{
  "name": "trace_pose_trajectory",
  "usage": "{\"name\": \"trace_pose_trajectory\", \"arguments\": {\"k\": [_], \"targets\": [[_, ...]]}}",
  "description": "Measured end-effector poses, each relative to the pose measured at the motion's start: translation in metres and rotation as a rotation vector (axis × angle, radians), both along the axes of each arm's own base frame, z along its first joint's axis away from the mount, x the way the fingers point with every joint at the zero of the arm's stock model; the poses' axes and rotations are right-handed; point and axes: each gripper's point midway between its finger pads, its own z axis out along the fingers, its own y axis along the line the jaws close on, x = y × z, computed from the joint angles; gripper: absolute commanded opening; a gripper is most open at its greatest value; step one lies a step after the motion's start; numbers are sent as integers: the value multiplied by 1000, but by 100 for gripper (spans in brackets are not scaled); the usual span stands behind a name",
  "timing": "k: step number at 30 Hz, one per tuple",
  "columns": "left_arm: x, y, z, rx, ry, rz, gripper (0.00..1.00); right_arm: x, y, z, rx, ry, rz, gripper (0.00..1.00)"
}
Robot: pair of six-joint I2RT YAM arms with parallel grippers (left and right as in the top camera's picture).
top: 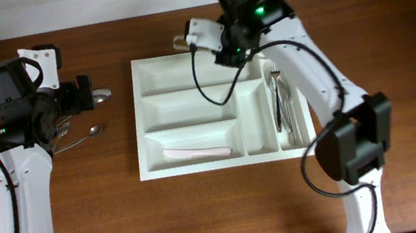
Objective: Pack container
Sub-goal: 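Carry the tongs into the tray's top long compartment and release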
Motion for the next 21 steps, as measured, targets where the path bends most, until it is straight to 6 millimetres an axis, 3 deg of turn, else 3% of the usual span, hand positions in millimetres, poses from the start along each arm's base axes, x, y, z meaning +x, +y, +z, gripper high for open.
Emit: {"name": "trace_pose_trajectory", "arguments": {"k": [6,9,13,21], "targets": [[0,0,0,0,0,0,99,3,8,-56,-43,76,35,4],[0,0,0,0,0,0,99,6,9,-75,-50,97,38,4],[0,0,0,0,0,0,99,10,12,-84,-44,96,41,4],[0,0,0,0,0,0,99,6,23,-83,14,114,69,4]]}}
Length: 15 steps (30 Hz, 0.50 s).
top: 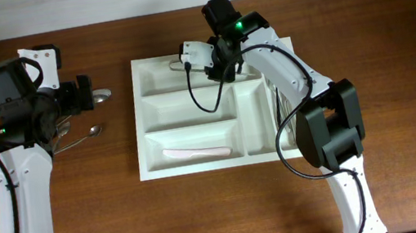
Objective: Pack container
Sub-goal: 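Carry the tongs into the tray's top long compartment and release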
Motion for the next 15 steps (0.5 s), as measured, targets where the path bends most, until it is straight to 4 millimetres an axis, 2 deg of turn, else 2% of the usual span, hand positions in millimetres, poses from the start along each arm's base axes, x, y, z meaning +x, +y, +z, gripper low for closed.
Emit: {"name": "trace_pose_trajectory", "arguments": {"k": [8,15], "targets": [[0,0,0,0,0,0,99,2,6,2,29,-10,10,4],[0,0,0,0,0,0,99,-3,9,-22,26,44,19,4]]}}
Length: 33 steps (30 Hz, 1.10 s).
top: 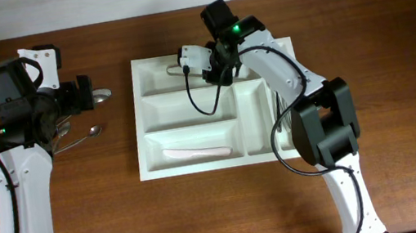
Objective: Pack container
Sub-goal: 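Carry the tongs into the tray's top long compartment and release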
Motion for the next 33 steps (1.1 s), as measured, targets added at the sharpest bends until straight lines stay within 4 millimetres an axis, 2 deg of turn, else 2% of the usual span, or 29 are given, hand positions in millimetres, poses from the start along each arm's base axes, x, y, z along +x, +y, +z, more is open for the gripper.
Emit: {"name": "trace_pose_trajectory", "arguments": {"k": [12,13,14,15,19,22,25,27,30,32,33], "targets": [[0,0,0,0,0,0,99,1,4,-3,6,-4,5,5],[0,0,0,0,0,0,99,1,4,-3,7,-3,3,15],[0,0,0,0,0,0,99,1,4,-4,9,3,-6,34],[0,0,0,0,0,0,99,1,4,-4,12,5,-9,41],[0,0,0,0,0,0,99,3,6,-2,19,-4,-7,49],[0,0,0,0,0,0,99,3,6,-2,27,8,-34,49],[0,0,0,0,0,0,99,2,6,-2,40,39,-94,50],[0,0,0,0,0,0,99,2,6,0,49,62,-138,55],[0,0,0,0,0,0,99,4,3,16,70,88,-217,61],[0,0,0,0,0,0,99,8,0,38,96,82,-269,63],[0,0,0,0,0,0,99,15,-5,63,124,54,-310,64]]}}
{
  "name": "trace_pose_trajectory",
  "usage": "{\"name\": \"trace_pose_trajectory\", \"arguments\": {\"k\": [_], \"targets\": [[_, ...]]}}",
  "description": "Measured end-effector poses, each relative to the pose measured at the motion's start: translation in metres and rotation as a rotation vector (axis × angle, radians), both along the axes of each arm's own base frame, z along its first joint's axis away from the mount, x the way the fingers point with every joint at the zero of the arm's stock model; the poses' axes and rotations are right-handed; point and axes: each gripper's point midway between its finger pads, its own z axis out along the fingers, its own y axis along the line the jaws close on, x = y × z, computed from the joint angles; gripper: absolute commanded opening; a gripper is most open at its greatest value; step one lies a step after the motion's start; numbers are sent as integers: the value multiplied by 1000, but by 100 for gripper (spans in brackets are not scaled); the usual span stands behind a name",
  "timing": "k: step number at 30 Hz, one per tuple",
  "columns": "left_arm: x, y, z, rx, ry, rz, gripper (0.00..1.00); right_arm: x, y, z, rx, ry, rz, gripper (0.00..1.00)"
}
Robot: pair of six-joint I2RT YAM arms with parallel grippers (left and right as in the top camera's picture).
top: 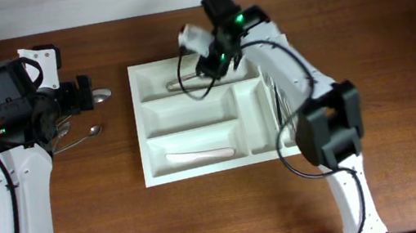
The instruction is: Pack container
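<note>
The white compartment tray (140,126) lies mid-table. In its top compartment lies a slim metal utensil (180,83), free of any gripper. My right gripper (190,38) hangs just above the tray's far edge, over that compartment, and looks open and empty. Left of the tray, my left gripper (91,94) is shut on a spoon (103,92) whose bowl sticks out toward the tray. A pale knife (200,155) rests in the bottom-left compartment. Several forks (280,104) lie in the narrow right compartment.
More spoons (88,134) lie on the brown table under the left arm, left of the tray. The right arm's links stretch over the tray's right side. The middle-left compartment and the small bottom-right one hold nothing.
My right gripper was low in the top compartment with the utensil; now it is higher and further back, and the utensil lies loose there. The tray has shifted slightly. The left arm is unchanged.
My right gripper held a utensil beyond the tray's far edge. Then it was down in the top compartment with it, at two moments. Now the utensil lies in that compartment and the gripper is clear of it. The left gripper held its spoon still throughout.
</note>
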Motion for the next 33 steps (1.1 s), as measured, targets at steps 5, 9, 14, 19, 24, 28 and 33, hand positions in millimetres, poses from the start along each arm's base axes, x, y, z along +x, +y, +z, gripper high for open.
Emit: {"name": "trace_pose_trajectory", "arguments": {"k": [5,9,14,19,24,28,33], "targets": [[0,0,0,0,0,0,99,21,-51,118,102,-163,-212,71],[0,0,0,0,0,0,99,26,-131,199,180,-278,-446,71],[0,0,0,0,0,0,99,17,-252,204,187,-205,-801,72],[0,0,0,0,0,-1,99,-2,-346,167,173,-59,-1080,77],[-2,-10,-1,-39,5,-41,99,-25,-418,154,174,-16,-1264,87],[-9,-27,-5,-122,37,-94,99,-39,-449,153,177,-8,-1340,88],[-33,-41,-23,-230,169,-96,99,-54,-463,148,174,30,-1387,99]]}}
